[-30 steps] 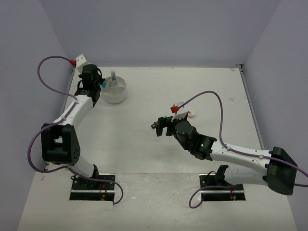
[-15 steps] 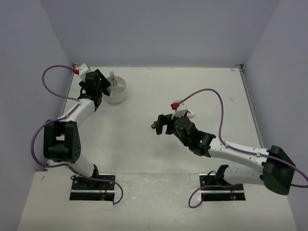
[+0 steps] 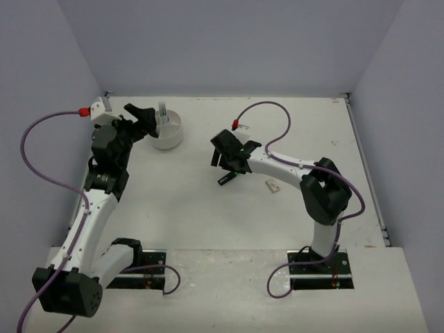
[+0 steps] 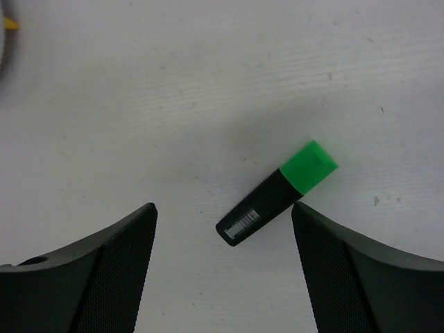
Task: Sort the stationery into containers
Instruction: Pick up the pen from the center of the board.
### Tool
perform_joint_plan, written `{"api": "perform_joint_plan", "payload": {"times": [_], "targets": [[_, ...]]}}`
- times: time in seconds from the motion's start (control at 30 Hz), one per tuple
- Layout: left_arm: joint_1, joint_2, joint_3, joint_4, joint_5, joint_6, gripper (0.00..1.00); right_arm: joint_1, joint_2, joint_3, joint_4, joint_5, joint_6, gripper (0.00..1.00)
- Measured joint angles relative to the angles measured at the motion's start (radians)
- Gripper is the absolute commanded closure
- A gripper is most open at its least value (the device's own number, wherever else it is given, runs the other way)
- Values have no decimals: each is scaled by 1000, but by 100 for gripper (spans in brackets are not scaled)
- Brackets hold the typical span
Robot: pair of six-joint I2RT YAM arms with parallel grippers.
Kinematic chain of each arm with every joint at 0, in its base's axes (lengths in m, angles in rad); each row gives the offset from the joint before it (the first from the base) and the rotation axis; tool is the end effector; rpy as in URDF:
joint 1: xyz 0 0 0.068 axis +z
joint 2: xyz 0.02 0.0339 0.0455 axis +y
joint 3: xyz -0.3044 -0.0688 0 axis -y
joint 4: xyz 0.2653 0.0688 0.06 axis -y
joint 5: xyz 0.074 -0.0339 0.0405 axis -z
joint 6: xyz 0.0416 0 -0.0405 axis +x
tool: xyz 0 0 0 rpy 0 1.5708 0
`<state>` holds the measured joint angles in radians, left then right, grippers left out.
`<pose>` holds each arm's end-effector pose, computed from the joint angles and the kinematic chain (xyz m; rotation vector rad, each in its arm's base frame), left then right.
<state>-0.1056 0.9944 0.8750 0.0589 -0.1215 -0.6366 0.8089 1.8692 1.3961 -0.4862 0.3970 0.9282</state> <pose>0.2389 -0.0203 0.3897 -0.5237 1.5663 -0.4694 0.3136 0.3054 0.2450 0.3001 2.4267 0.2709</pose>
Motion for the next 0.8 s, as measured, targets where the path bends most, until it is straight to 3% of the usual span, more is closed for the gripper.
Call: {"api": "perform_joint_plan", "payload": {"times": [0.23,0.4,0.6,0.63,0.73,0.8], "targets": [[-4,-78,-67,-116,80,75,0,0,91,49,-135,-14,152,31],[-6,-83,-124,-182,128,90,0,1,187,131,-169,-23,208,44],[-6,-85,-132,-196,158,100,0,8,201,95,-181,-17,273,50],[-6,-85,-132,-195,165,100,0,10,199,89,-177,-14,279,56],[-6,-78,-132,-195,184,100,0,14,191,73,-172,-7,288,85],[-6,-71,-133,-195,198,100,0,16,181,55,-155,-4,283,97]]}}
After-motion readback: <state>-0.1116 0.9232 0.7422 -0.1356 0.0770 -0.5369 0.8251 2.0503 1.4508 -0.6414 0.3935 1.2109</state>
